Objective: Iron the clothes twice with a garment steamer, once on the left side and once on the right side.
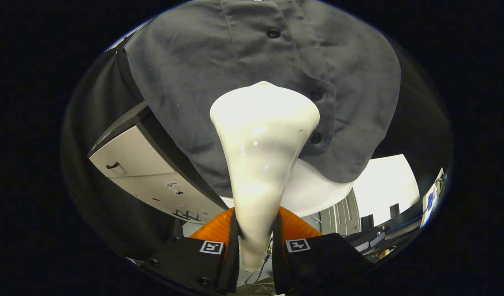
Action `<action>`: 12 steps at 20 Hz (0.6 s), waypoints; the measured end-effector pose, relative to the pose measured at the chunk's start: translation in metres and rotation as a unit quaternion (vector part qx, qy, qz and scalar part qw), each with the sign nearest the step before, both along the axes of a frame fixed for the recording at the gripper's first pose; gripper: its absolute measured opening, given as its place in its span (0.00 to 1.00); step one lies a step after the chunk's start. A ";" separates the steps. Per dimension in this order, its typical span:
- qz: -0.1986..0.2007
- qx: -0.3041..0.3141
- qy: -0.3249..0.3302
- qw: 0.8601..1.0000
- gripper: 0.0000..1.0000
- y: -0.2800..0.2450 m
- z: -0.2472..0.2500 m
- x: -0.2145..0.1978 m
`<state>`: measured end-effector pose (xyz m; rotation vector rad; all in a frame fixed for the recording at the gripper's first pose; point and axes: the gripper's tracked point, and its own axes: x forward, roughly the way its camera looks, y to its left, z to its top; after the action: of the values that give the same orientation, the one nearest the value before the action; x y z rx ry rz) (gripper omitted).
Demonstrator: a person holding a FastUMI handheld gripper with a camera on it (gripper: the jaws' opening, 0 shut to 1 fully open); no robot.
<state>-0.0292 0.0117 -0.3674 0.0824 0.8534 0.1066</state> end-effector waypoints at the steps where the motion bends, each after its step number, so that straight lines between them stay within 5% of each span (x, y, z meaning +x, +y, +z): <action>1: 0.000 0.000 -0.007 1.000 0.41 -0.002 0.012 0.001; 12: -0.001 -0.016 -0.095 0.995 0.41 -0.028 0.143 0.023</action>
<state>-0.0060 -0.0166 -0.2242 0.0418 0.6640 0.0977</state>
